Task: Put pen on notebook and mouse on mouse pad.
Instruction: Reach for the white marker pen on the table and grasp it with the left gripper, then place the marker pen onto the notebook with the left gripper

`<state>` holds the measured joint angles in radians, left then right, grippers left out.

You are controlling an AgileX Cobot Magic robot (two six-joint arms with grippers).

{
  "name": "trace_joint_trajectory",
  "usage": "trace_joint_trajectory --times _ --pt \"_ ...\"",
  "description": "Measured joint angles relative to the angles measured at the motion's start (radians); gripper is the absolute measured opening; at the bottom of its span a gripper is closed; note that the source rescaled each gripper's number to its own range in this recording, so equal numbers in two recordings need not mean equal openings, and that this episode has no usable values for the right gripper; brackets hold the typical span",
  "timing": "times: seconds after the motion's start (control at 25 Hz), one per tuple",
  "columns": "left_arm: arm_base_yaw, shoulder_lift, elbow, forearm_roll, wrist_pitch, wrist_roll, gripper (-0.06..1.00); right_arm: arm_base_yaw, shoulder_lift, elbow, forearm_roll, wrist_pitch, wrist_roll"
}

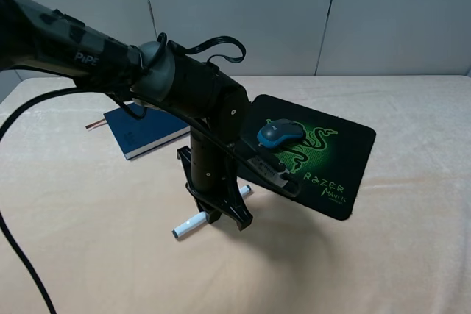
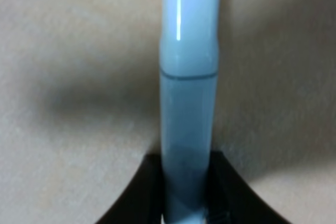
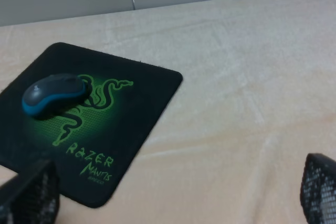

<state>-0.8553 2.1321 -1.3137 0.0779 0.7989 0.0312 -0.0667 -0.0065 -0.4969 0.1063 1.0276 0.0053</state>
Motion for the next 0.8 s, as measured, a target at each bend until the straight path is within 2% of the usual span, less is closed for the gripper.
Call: trace_joint_trajectory --times 0.52,0.8 --pt "0.0 -0.057 0.0 0.0 0.067 -0.055 0.0 0.0 0.0 0.0 0.0 0.0 0.0" --pt "0.0 -0.15 0.0 0.001 0.15 -0.06 0.0 0.0 0.0 0.0 0.0 0.0 0.0"
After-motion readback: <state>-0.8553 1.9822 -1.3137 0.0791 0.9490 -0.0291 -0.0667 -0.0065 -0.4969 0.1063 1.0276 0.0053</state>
